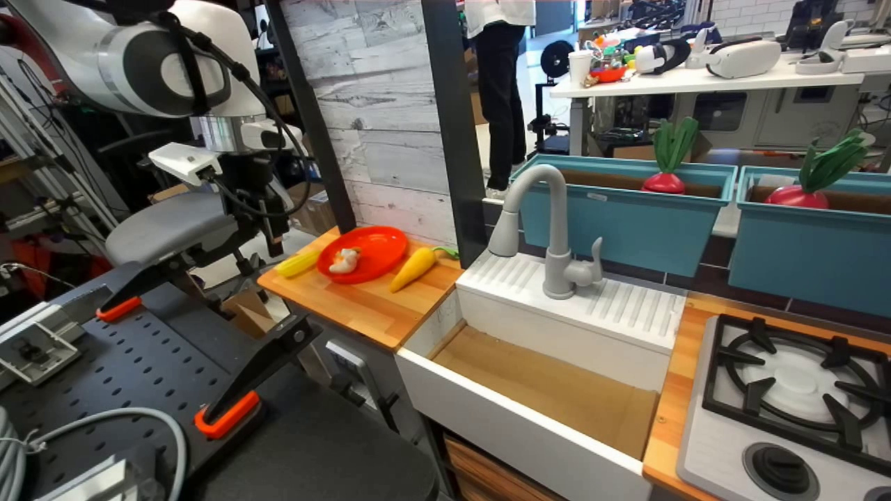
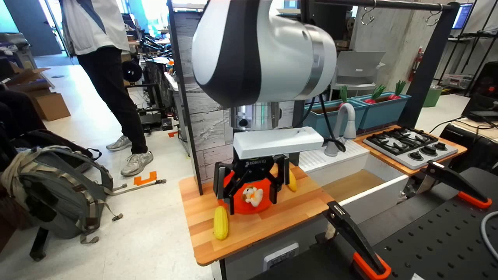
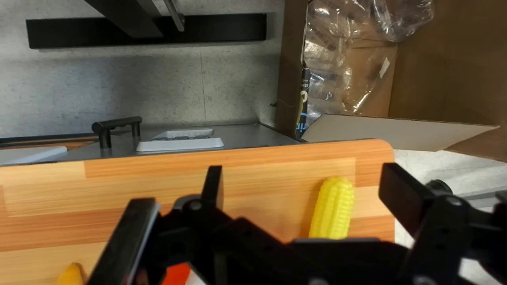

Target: Move the cob of maize to the right

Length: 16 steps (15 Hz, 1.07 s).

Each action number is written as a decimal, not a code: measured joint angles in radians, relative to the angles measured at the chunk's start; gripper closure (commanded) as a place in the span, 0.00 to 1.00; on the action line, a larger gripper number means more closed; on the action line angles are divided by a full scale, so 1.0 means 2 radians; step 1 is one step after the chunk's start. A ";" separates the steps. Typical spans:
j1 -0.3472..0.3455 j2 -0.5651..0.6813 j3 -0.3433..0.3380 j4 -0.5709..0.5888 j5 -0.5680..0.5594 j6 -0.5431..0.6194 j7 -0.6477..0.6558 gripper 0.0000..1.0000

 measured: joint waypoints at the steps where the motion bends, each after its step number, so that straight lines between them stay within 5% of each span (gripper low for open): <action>1: 0.007 0.010 -0.003 0.015 -0.006 -0.010 0.009 0.00; 16: 0.097 0.149 -0.052 0.203 -0.081 -0.052 0.092 0.00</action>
